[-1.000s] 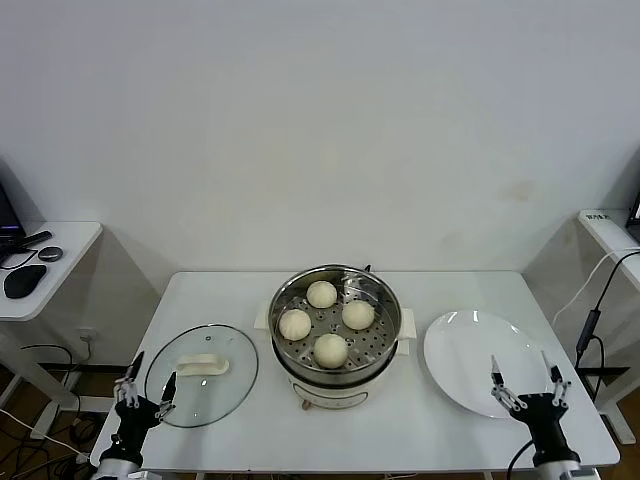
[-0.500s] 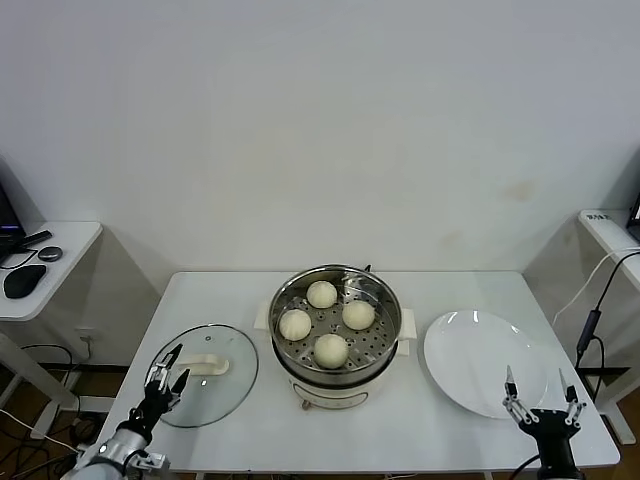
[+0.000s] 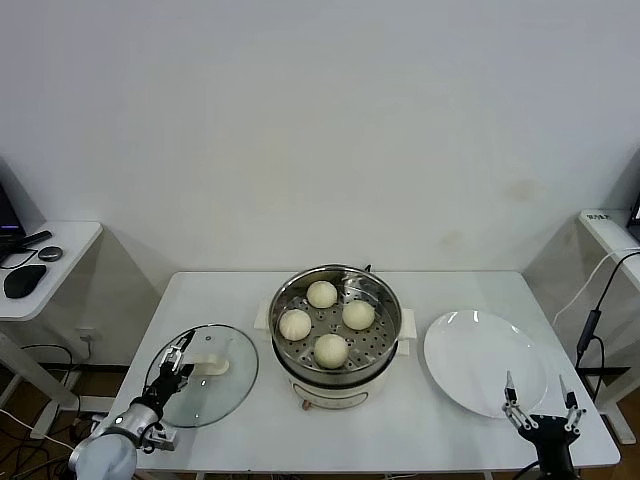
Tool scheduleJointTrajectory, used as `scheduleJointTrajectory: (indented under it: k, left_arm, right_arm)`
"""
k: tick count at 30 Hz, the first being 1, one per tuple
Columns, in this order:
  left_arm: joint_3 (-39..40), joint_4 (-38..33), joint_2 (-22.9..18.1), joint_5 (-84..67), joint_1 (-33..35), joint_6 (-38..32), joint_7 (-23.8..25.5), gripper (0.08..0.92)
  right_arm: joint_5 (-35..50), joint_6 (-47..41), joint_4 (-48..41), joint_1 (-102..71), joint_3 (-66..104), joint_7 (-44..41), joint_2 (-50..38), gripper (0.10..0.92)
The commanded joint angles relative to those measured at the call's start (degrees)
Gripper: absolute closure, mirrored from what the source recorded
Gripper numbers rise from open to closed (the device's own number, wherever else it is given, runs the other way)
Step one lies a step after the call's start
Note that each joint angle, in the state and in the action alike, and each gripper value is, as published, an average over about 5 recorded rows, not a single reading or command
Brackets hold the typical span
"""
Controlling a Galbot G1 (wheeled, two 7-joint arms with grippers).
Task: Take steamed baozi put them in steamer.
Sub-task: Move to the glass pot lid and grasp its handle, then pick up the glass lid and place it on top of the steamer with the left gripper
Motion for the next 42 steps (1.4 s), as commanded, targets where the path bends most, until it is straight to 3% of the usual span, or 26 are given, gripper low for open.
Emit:
scheduleJointTrajectory:
  k: [1, 5, 16, 21, 26, 33, 38, 42]
  left_arm:
    - [1.54, 4.32, -0.24, 1.74, -4.39, -0.04, 0.55, 0.179]
    - [1.84, 5.61, -0.82, 2.01, -4.59, 0.14, 0.55, 0.251]
    - [0.88, 4.4, -1.6, -0.78, -3.15, 1.45, -1.56, 0.571]
    - [-0.49, -2.96, 0.08, -6.01, 1.36, 3.97, -2.0, 0.709]
    - [-3.54, -15.06, 3.77, -11.86, 8.02, 8.33, -0.07, 0.82]
    - [-10.35, -30.8, 11.83, -20.89, 13.99, 18.1, 7.5, 0.831]
    - [-9.76, -37.95, 18.86, -27.04, 10.51, 24.58, 12.46, 0.831]
    - [-2.94, -41.96, 23.03, -32.81, 4.48, 30.53, 15.15, 0.831]
  right_arm:
    - [-0.03, 0.1, 0.11, -0.19, -0.06, -0.13, 0.34, 0.203]
    - [-0.04, 0.05, 0.29, -0.23, -0.19, -0.23, 0.28, 0.203]
    - [-0.15, 0.01, 0.93, -0.3, -1.08, -0.4, -0.01, 0.203]
    - [-0.26, 0.29, 1.35, -0.56, -1.35, -0.63, -0.78, 0.203]
    - [-0.65, 0.1, 1.67, -0.81, -1.89, -0.58, -1.56, 0.203]
    - [-1.68, -0.56, 1.43, -0.69, -3.74, -0.63, -2.49, 0.203]
    - [-3.87, -0.3, -0.26, -0.28, -5.28, -0.95, -2.94, 0.203]
    - [-6.33, 0.01, -1.84, 0.25, -6.32, -0.86, -2.75, 0.203]
